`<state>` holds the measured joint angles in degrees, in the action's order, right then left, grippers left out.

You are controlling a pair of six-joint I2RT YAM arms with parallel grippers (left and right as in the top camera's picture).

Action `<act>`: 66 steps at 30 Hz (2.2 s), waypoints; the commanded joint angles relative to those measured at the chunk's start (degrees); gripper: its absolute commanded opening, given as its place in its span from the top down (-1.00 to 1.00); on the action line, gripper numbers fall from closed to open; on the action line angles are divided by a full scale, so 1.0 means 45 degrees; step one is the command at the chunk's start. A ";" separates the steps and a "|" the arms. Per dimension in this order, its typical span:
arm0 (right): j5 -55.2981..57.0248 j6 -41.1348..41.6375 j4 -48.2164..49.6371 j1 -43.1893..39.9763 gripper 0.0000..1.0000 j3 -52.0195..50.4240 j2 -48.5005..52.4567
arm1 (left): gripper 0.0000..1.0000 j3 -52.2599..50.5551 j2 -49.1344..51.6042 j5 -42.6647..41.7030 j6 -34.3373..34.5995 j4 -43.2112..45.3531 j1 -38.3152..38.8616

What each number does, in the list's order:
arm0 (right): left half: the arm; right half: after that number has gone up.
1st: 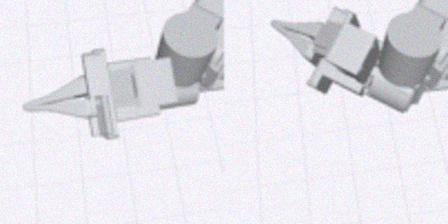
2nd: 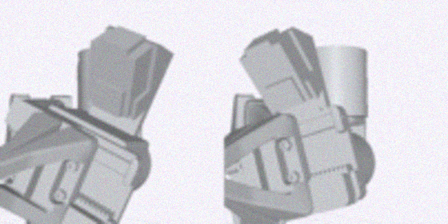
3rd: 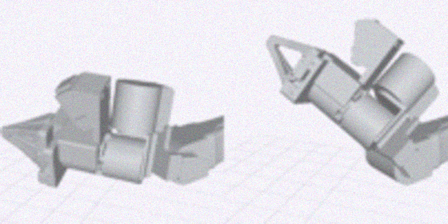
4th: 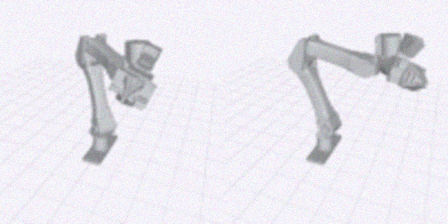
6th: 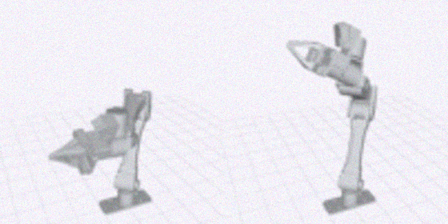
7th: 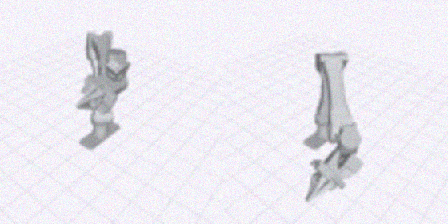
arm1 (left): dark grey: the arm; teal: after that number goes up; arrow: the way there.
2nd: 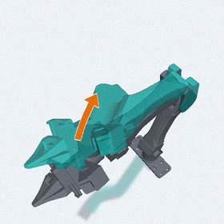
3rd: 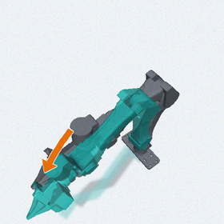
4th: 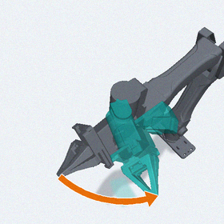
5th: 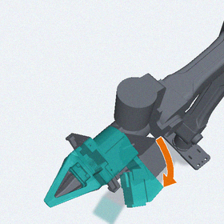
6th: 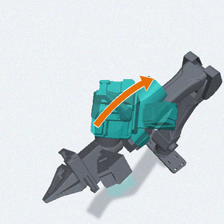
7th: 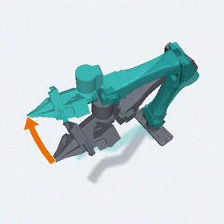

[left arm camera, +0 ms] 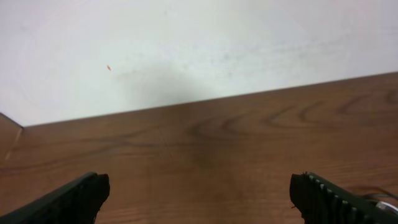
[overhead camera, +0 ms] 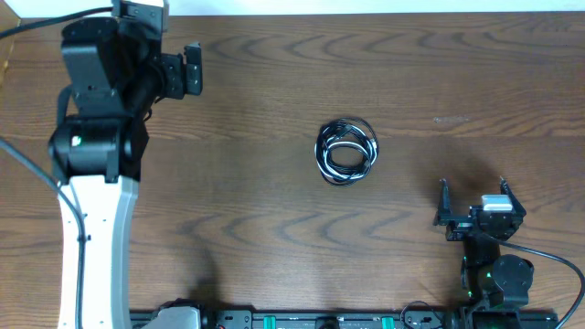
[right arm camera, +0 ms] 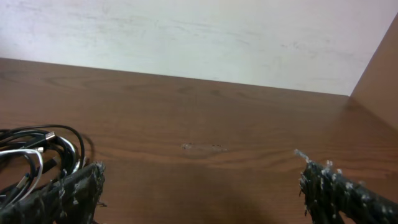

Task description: Untangle cables

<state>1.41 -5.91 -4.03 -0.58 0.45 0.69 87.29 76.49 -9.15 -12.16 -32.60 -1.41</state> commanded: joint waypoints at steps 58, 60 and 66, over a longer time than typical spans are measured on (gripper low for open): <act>-0.2025 0.2370 0.1088 -0.0063 -0.98 -0.0029 0.0374 | -0.96 -0.0073 -0.0199 -0.0117 -0.0185 -0.0214 -0.0034; -0.2025 0.2361 0.1258 -0.0063 -0.98 -0.0005 0.0374 | -0.96 -0.0165 -0.0194 -0.0117 -0.0185 -0.0209 -0.0034; -0.2118 0.2827 0.0083 -0.0063 -0.99 0.0578 0.0374 | -0.96 -0.0194 -0.0049 -0.0117 -0.0180 -0.0058 -0.0034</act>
<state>-7.57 4.29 -0.91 -0.58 0.54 2.31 86.78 75.57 -9.15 -12.27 -33.34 -1.41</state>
